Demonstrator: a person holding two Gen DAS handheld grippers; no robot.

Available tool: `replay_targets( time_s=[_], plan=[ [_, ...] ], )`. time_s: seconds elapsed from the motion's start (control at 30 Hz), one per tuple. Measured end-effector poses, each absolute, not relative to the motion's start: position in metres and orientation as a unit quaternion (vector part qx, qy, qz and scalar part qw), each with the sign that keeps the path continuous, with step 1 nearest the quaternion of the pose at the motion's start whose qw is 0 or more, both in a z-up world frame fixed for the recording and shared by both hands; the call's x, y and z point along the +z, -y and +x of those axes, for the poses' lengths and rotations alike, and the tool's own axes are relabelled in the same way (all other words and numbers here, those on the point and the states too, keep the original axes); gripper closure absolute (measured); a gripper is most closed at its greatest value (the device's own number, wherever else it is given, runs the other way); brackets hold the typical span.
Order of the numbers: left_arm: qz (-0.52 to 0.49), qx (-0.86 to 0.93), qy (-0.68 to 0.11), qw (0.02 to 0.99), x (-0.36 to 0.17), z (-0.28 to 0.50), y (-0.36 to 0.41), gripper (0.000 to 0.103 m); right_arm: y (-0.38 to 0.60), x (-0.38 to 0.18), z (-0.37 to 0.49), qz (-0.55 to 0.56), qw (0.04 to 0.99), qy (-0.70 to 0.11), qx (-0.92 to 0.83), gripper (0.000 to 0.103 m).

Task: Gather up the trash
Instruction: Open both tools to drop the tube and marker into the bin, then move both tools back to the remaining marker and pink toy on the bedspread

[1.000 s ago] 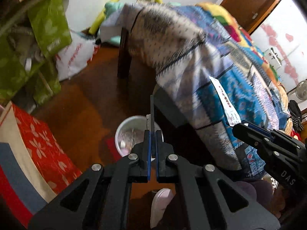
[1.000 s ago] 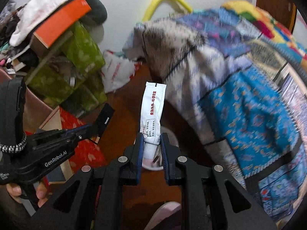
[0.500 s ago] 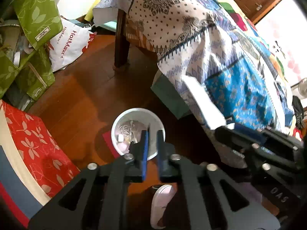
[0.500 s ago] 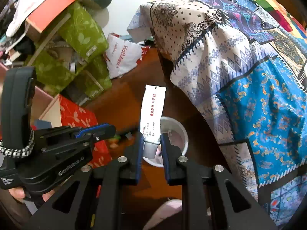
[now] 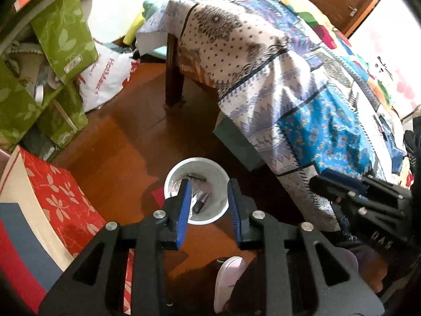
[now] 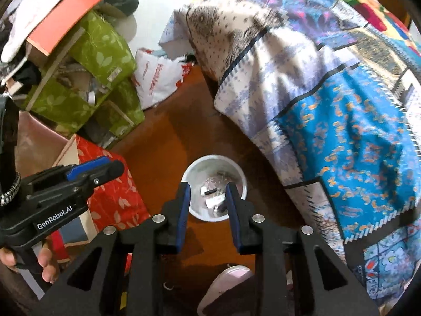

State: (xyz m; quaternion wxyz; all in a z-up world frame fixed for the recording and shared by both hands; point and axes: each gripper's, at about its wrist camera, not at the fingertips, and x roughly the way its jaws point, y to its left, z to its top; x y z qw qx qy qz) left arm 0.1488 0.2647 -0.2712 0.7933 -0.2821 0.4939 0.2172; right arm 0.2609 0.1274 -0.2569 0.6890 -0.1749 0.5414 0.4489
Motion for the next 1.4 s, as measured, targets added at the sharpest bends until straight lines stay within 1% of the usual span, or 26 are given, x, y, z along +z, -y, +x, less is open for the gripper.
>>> replay_targets(
  time_s=[0.3, 0.63, 0.83, 0.97, 1.03, 1.07, 1.1, 1.13, 1.17, 1.2, 1.27, 1.3, 1.4],
  plan=[
    [-0.234, 0.204, -0.453, 0.836, -0.208, 0.146, -0.226, 0.077, -0.087, -0.190, 0.254, -0.157, 0.741, -0.470, 0.453, 0.078],
    [-0.183, 0.165, -0.380, 0.891, -0.126, 0.152, -0.166, 0.077, -0.024, -0.123, 0.242, -0.122, 0.805, -0.393, 0.427, 0.078],
    [-0.143, 0.140, -0.345, 0.917, -0.086, 0.166, -0.125, 0.077, 0.015, -0.087, 0.243, -0.102, 0.843, -0.342, 0.402, 0.078],
    [-0.129, 0.119, -0.325, 0.929, -0.069, 0.179, -0.104, 0.077, 0.041, -0.071, 0.249, -0.095, 0.865, -0.312, 0.382, 0.077],
    [-0.119, 0.107, -0.317, 0.935, -0.062, 0.192, -0.091, 0.071, 0.052, -0.067, 0.254, -0.096, 0.874, -0.302, 0.368, 0.069],
    [-0.115, 0.105, -0.316, 0.936, -0.062, 0.196, -0.087, 0.066, 0.058, -0.065, 0.259, -0.095, 0.879, -0.298, 0.360, 0.057],
    [-0.111, 0.102, -0.314, 0.937, -0.060, 0.201, -0.082, 0.061, 0.064, -0.065, 0.262, -0.092, 0.883, -0.295, 0.354, 0.048],
    [-0.107, 0.098, -0.313, 0.939, -0.058, 0.210, -0.076, 0.059, 0.072, -0.063, 0.265, -0.088, 0.888, -0.291, 0.346, 0.045],
    [-0.106, 0.094, -0.314, 0.939, -0.057, 0.216, -0.072, 0.052, 0.079, -0.062, 0.270, -0.084, 0.893, -0.287, 0.336, 0.043],
    [-0.105, 0.088, -0.317, 0.938, -0.057, 0.223, -0.068, 0.045, 0.085, -0.062, 0.275, -0.082, 0.897, -0.286, 0.327, 0.043],
    [-0.107, 0.078, -0.324, 0.937, -0.058, 0.239, -0.061, 0.036, 0.097, -0.063, 0.287, -0.080, 0.900, -0.290, 0.314, 0.043],
    [-0.107, 0.075, -0.325, 0.937, -0.060, 0.247, -0.058, 0.034, 0.104, -0.064, 0.293, -0.077, 0.903, -0.293, 0.306, 0.043],
    [-0.106, 0.064, -0.340, 0.932, -0.067, 0.273, -0.047, 0.032, 0.124, -0.071, 0.315, -0.070, 0.908, -0.303, 0.282, 0.043]
  ],
)
